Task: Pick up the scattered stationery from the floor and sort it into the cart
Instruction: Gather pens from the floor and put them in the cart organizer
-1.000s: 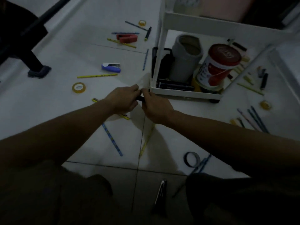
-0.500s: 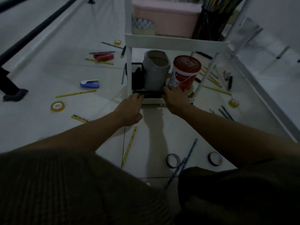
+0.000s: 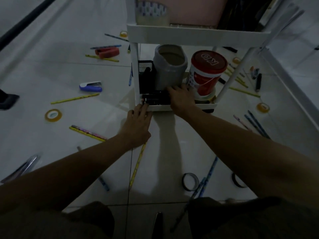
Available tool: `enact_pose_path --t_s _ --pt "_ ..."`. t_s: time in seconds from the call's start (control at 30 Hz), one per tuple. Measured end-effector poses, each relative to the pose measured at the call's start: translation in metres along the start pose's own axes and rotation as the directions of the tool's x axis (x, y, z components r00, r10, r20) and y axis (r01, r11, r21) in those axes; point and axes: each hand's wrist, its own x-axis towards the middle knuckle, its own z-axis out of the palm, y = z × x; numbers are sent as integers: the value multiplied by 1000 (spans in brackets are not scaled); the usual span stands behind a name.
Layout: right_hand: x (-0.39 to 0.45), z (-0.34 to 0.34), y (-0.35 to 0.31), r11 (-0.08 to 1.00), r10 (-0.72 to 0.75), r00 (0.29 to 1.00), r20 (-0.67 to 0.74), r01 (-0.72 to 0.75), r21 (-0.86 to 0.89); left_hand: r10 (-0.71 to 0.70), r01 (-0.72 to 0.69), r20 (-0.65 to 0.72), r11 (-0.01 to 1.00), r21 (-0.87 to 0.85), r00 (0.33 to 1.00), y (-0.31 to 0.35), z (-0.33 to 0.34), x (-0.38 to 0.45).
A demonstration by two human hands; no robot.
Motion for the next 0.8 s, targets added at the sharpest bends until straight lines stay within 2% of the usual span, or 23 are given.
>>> enact_pose_path --t_s 0.17,0.33,0.6,0.8 --pt "-1 12 3 997 -71 995 67 71 -1 2 -2 31 1000 24 1000 2 3 0" --pt "-8 10 3 989 -46 997 67 55 -139 -15 15 11 1000 27 1000 5 -3 2" --pt "-10 8 -10 998 -44 969 244 53 -29 -13 14 -13 999 33 1000 3 -9 4" --pt "-13 12 -15 995 -44 988 146 56 -81 -9 10 -24 999 39 1000 2 -8 5"
